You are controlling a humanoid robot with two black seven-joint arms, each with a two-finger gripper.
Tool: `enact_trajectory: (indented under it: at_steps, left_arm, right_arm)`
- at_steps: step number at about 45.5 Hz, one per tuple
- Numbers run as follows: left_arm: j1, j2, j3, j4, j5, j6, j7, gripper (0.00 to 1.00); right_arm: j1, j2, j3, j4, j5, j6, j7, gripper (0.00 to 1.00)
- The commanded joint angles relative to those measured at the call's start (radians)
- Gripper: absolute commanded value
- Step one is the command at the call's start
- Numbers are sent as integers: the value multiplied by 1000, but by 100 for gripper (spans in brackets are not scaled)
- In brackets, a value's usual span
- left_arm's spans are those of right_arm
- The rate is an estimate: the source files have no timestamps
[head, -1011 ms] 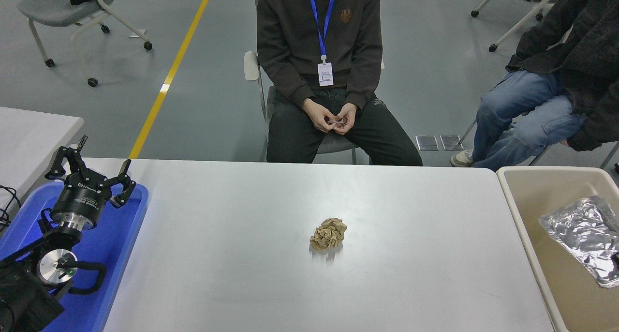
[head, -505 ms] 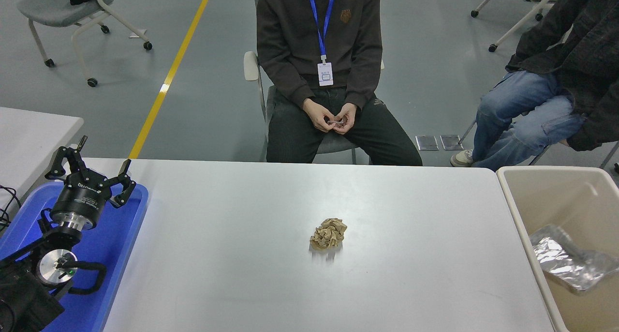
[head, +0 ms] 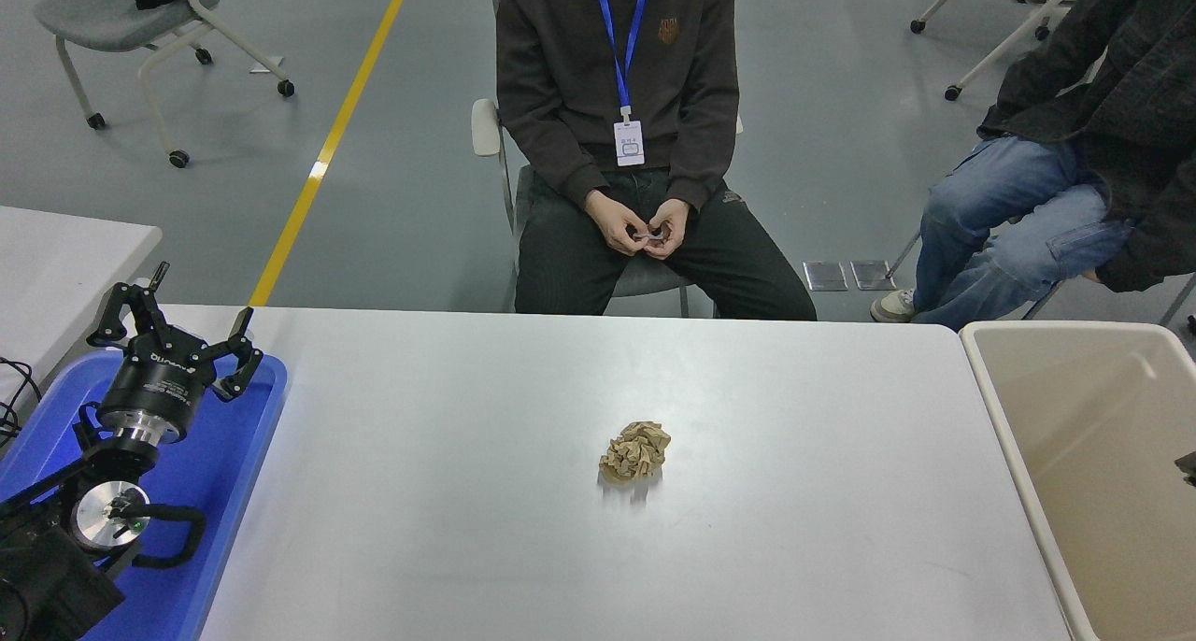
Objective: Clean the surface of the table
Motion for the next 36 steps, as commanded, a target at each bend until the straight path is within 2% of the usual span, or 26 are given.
enact_trajectory:
  at_steps: [1,13,19,23,31,36]
  left_arm:
    - [0,0,0,1,0,0,0,100]
    - [0,0,0,-1,0,0,0,100]
    - [0,0,0,1,0,0,0,100]
    - [0,0,-1,1,0,0,0,100]
    - [0,0,0,1,0,0,0,100]
    - [0,0,0,1,0,0,0,100]
  right_arm:
    - [7,-2,2,-3,0,-7,1,100]
    - [70,-11,31,-3,86,7,-1,100]
    - [83,-41,139,28,121,7,-1,100]
    - [80,-49,327,86,132,1,4,100]
    - [38,-78,916,183,140,12,4,100]
    - [-16,-104,1070,327,144,32,2,100]
